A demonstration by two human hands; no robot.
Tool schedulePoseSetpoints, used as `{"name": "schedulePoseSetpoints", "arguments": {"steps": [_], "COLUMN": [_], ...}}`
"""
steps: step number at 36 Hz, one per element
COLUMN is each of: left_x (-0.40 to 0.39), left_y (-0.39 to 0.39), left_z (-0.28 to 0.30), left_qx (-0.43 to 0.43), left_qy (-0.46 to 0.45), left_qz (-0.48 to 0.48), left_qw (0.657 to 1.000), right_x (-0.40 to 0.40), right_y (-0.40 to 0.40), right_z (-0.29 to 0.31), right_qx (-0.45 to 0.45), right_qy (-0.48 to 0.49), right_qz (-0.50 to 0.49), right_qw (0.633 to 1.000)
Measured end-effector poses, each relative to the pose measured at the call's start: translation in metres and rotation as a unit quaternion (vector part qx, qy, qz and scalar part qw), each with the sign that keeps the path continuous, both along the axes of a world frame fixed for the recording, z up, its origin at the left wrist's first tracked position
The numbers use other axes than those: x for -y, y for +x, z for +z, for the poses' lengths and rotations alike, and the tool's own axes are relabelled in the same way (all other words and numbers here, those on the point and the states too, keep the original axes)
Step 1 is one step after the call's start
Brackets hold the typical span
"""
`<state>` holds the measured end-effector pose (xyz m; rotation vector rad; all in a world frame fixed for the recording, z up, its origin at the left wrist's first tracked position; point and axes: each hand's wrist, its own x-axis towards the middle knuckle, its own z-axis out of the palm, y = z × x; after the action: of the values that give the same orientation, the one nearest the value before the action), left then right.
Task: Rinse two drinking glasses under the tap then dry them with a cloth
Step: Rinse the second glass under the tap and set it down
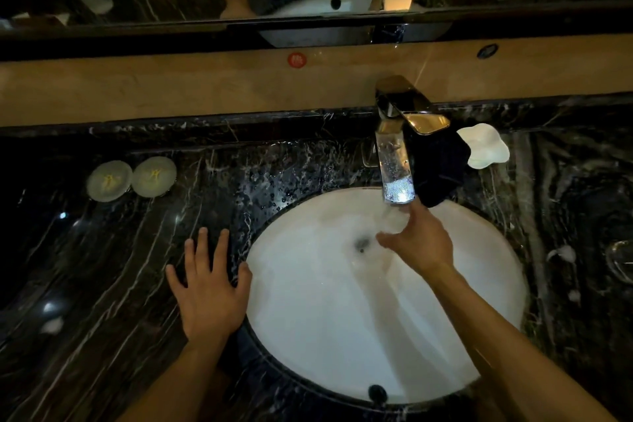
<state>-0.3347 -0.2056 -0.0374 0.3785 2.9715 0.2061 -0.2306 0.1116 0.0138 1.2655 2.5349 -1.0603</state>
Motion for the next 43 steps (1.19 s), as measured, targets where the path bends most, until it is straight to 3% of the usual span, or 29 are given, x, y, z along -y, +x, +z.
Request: {"name": "schedulePoseSetpoints", "arguments": {"steps": [3, 6, 10, 13, 17, 21, 24, 28, 32, 34, 40, 43], "left_x": [0.000, 0.000, 0.000, 0.000, 0.000, 0.000, 0.000, -0.001, 0.000, 0.000, 0.000, 0.001], "left_y": [0.000, 0.000, 0.000, 0.001, 0.000, 0.000, 0.000, 0.000, 0.000, 0.000, 0.000, 0.000], "left_z": [0.001, 0.000, 0.000, 0.001, 0.001, 0.001, 0.001, 0.001, 0.001, 0.001, 0.001, 0.001], "left_qx": [0.002, 0.002, -0.002, -0.003, -0.005, -0.005, -0.004, -0.001, -0.002, -0.002, 0.001, 0.001], "left_qy": [0.001, -0.001, 0.002, -0.002, 0.000, -0.001, -0.001, 0.002, -0.001, -0.001, -0.002, -0.001], "left_qz": [0.000, -0.001, -0.003, -0.003, -0.005, -0.005, -0.005, -0.002, -0.003, -0.003, -0.004, -0.006], "left_qw": [1.000, 1.000, 1.000, 1.000, 1.000, 1.000, 1.000, 1.000, 1.000, 1.000, 1.000, 1.000], "right_x": [-0.017, -0.026, -0.024, -0.012, 0.005, 0.008, 0.000, -0.017, -0.025, -0.021, 0.011, 0.014], "right_y": [0.001, 0.005, 0.005, 0.000, -0.011, -0.012, -0.008, -0.004, 0.001, 0.001, -0.005, -0.005], "right_z": [0.003, 0.004, -0.002, -0.012, -0.014, -0.005, 0.001, 0.002, 0.000, -0.001, -0.003, 0.000], "right_qx": [0.061, 0.028, -0.050, -0.115, -0.153, -0.139, -0.055, 0.025, -0.038, -0.072, -0.181, -0.133], "right_qy": [-0.102, -0.271, -0.342, -0.310, -0.166, -0.031, 0.015, -0.067, -0.279, -0.310, -0.170, -0.034], "right_qz": [0.026, 0.012, 0.033, 0.013, -0.049, -0.048, -0.013, 0.039, 0.046, 0.060, -0.064, -0.051], "right_qw": [0.993, 0.962, 0.938, 0.944, 0.973, 0.989, 0.998, 0.997, 0.958, 0.946, 0.966, 0.989]}}
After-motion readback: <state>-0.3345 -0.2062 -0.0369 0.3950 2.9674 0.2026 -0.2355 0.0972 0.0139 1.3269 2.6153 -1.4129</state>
